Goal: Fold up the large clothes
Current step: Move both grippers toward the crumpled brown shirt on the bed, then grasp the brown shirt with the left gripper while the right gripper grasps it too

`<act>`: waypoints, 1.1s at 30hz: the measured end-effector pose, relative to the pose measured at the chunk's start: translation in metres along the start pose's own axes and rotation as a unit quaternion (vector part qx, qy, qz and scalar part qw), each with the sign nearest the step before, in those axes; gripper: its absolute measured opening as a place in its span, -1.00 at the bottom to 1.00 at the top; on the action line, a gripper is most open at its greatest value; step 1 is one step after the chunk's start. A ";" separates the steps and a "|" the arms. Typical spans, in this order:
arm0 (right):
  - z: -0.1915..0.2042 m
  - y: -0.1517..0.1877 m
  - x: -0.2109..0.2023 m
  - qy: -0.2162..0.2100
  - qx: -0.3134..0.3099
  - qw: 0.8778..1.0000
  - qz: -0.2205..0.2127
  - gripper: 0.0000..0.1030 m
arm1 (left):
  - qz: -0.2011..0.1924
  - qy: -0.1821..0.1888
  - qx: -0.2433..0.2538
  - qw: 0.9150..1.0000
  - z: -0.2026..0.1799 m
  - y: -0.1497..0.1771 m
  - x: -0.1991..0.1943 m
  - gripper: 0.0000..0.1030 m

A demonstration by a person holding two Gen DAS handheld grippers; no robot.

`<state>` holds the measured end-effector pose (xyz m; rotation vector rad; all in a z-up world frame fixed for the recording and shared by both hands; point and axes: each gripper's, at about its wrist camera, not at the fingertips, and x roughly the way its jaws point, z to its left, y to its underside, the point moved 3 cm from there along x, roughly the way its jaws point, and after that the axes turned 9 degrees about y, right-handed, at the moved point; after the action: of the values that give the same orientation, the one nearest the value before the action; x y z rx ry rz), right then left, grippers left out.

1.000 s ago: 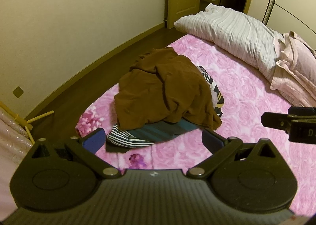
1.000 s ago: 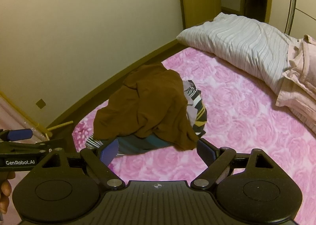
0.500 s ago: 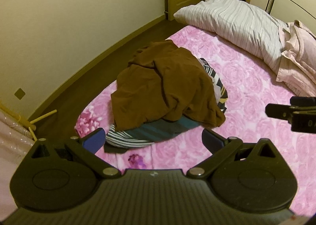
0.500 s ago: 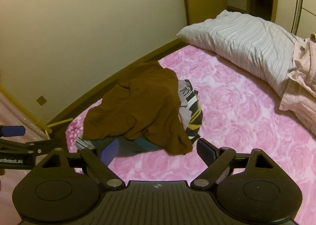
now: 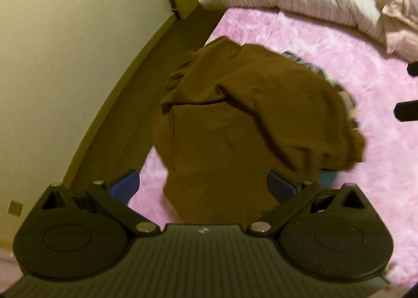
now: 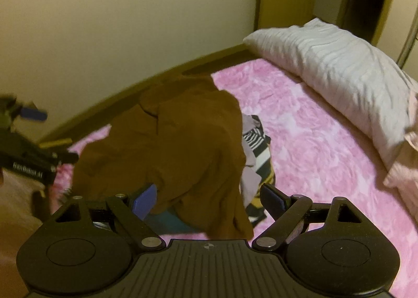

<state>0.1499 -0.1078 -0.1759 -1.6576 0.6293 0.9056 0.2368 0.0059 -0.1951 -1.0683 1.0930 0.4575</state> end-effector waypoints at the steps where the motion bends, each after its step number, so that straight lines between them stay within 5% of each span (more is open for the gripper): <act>1: 0.004 -0.004 0.016 0.002 -0.010 1.000 0.002 0.62 | 0.002 0.010 0.004 1.000 0.009 -0.001 0.015 0.98; 10: 0.039 -0.044 0.145 -0.014 -0.082 0.996 -0.009 0.62 | 0.036 0.098 -0.001 0.994 0.056 0.004 0.127 0.61; 17: 0.060 -0.056 0.193 -0.031 -0.132 0.991 -0.005 0.53 | 0.038 0.149 -0.005 0.988 0.059 0.007 0.134 -0.34; 18: 0.062 -0.056 0.193 -0.032 -0.138 0.990 -0.003 0.04 | 0.035 0.144 -0.006 0.989 0.058 0.006 0.131 -0.49; 21: 0.062 -0.059 0.186 -0.014 -0.148 0.989 -0.001 -0.80 | 0.025 0.125 -0.018 0.992 0.058 -0.001 0.121 -0.90; 22: 0.059 -0.060 0.180 -0.016 -0.139 0.990 -0.002 -0.94 | 0.021 0.122 -0.022 0.992 0.061 -0.003 0.115 -0.90; 28: 0.022 -0.064 0.110 0.002 -0.073 0.996 -0.045 -1.00 | -0.042 0.119 -0.001 0.992 0.048 -0.029 0.043 -0.91; 33: -0.030 -0.040 0.026 0.034 0.012 0.995 -0.089 -1.00 | -0.096 0.147 0.047 0.983 -0.010 -0.044 -0.028 -0.91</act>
<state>0.2032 -0.1244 -0.1719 -1.6985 0.5266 0.7133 0.2527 -0.0181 -0.1501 -1.1685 1.2427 0.0951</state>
